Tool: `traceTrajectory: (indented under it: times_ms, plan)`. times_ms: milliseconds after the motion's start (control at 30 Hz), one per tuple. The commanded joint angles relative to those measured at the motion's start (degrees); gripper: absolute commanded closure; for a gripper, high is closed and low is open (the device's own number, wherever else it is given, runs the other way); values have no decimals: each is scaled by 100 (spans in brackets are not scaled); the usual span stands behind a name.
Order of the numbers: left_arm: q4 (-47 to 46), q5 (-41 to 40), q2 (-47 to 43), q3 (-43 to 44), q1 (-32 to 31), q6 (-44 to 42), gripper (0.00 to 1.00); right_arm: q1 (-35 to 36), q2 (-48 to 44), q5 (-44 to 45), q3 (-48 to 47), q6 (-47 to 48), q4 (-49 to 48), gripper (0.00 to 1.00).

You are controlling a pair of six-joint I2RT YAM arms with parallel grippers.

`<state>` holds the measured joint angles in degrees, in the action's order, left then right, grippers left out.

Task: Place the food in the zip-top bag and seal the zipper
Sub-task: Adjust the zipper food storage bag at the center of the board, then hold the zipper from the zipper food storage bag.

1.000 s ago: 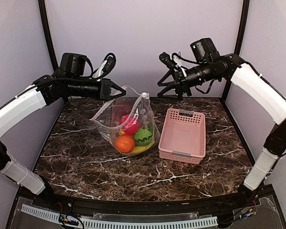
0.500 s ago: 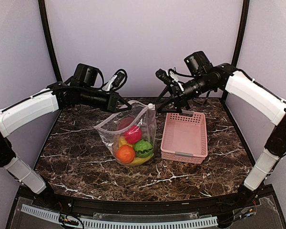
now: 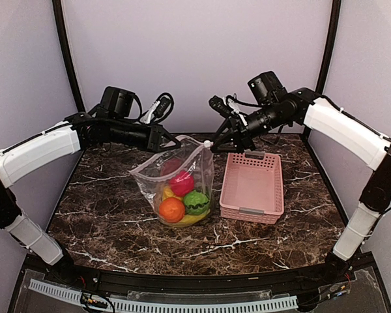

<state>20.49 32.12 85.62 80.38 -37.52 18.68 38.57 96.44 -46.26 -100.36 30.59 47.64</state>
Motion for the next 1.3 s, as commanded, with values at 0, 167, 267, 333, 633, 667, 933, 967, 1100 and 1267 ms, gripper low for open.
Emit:
traceTrajectory:
  times_ms: [0,167,267,333,633,667,933,967,1100,1267]
  plan:
    - [-171,52,-204,-93,-18,36,99,80,110,72,46,-52,-115,68]
    - [-204,23,-213,-90,-18,56,99,83,138,51,78,-90,-149,73]
    - [-206,14,-198,-80,-14,49,99,81,152,77,63,-130,-173,80]
    - [-204,7,-196,-76,-17,48,99,85,147,97,52,-149,-176,87]
    - [-190,-42,-207,-88,-18,61,99,81,70,155,101,-166,-229,100]
    - [-179,-50,-207,-86,-18,59,99,81,59,145,89,-175,-225,100]
    - [-183,-1227,-828,9,-251,-1134,49,154,-36,165,-1,-181,-163,100]
    - [-281,-1472,-1068,-42,-512,-1356,37,170,-46,180,6,-176,-156,100]
    - [-808,-1814,-1257,-89,-942,-1943,28,224,-47,196,-26,-175,-122,100]
    - [-1187,-1346,-901,48,-1209,-2182,30,254,-41,90,-221,-251,-26,100]
